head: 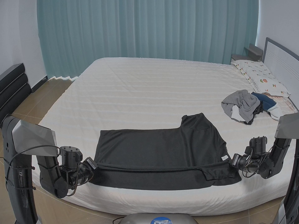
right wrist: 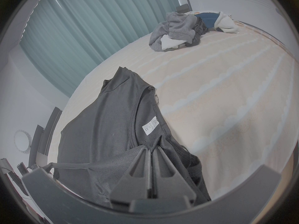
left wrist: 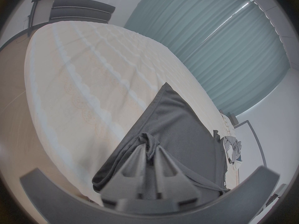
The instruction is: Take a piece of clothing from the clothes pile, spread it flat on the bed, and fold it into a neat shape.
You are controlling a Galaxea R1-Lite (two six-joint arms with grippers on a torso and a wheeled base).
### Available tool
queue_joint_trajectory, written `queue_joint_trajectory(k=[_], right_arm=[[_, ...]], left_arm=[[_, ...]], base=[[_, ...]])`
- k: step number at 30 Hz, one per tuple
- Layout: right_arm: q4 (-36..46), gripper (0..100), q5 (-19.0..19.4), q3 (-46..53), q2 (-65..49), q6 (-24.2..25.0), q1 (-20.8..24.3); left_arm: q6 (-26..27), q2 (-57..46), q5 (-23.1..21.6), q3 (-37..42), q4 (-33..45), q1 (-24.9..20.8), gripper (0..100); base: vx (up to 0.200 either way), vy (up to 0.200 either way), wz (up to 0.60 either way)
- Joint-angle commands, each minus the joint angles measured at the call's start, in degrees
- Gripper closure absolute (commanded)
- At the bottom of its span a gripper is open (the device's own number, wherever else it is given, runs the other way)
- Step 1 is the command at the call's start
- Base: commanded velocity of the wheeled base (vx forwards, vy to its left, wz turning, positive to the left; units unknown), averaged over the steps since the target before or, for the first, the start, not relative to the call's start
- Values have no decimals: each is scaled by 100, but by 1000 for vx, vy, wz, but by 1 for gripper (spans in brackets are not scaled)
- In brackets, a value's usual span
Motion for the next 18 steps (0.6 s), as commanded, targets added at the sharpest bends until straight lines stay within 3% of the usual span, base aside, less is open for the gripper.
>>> queue_joint_trajectory(k=[1,7,14,18], right_arm=[[-75,0,17,-18,92,29,24],[-743,0,8,176,22,662,-2],[-954,0,52,518,-559,803,-160],[-910,0,114,703,-998,1427,-134]], left_arm=[[-3,85,6,-45,-1,1,0],[-126,76,24,-71,-10,19,0],[-539,-284,50,8,-10,230,0],[-811,-855,-29,114,-1,318,0]], base=[[0,0,0],[0,0,0],[0,0,0],[0,0,0]])
